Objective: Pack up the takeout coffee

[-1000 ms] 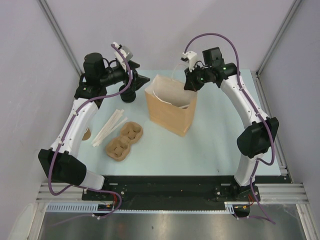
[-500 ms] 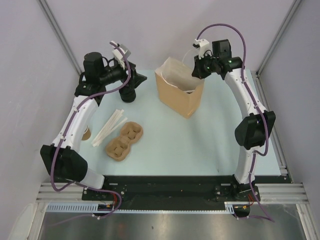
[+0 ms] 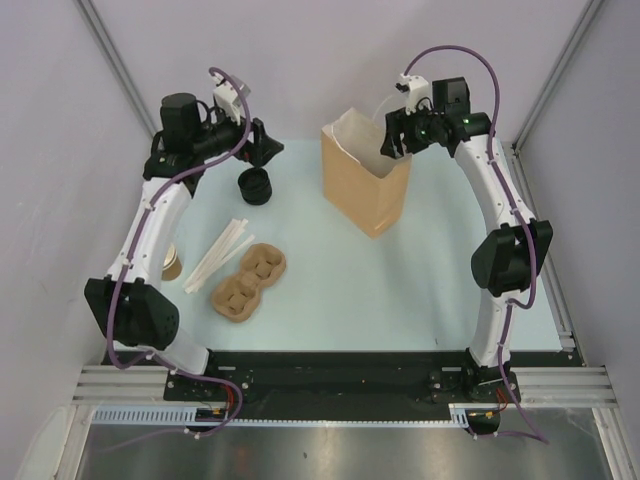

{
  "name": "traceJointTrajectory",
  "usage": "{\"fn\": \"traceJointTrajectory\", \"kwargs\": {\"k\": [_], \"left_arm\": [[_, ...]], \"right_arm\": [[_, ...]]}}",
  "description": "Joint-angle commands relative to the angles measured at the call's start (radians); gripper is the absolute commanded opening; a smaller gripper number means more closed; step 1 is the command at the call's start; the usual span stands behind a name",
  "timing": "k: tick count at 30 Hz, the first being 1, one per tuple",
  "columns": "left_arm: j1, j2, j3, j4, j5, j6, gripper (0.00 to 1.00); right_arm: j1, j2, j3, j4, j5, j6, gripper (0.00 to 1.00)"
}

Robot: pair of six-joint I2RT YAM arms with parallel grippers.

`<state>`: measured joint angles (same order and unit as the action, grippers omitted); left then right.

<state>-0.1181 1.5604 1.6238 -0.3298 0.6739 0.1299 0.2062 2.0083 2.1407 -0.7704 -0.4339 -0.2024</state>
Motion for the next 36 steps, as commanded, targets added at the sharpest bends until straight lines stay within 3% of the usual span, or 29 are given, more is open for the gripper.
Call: {"fn": "traceJointTrajectory", "kwargs": {"k": [1,7,11,14,18,27,31,36], "left_arm": [[0.037,0.038,0.132,-0.095,-0.046,-0.012,0.99],[0.101,0.122,0.313,-0.274,-0.066,-0.061,0.99],[0.106,0.191,0.425,-0.411,-0.198,-0.055,1.00],[0.106,0.202,0.418,-0.462,-0.230,-0.033,0.99],[0.104,0.170,0.306,-0.448,-0.269,-0.013,0.99],[0.057,-0.022,-0.143,-0.316,-0.373,0.071,0.99],[0.052,-0.097,-0.307,-0.275,-0.356,0.071,1.00],[0.058,-0.160,-0.340,-0.267,-0.355,0.053,1.00]], "right_arm": [[-0.019,-0.088,0.061,0.037,0.006,0.024,0.81],[-0.063,-0.187,0.045,0.034,-0.008,0.043,0.99],[-0.088,-0.302,-0.019,0.036,-0.002,0.047,1.00],[-0.120,-0.397,-0.132,0.045,0.001,0.049,1.00],[-0.175,-0.505,-0.306,0.037,0.018,0.040,1.00],[-0.237,-0.689,-0.681,-0.007,0.034,0.003,1.00],[-0.246,-0.727,-0.752,-0.018,0.038,-0.009,1.00],[-0.257,-0.732,-0.759,0.011,0.049,0.006,1.00]]}}
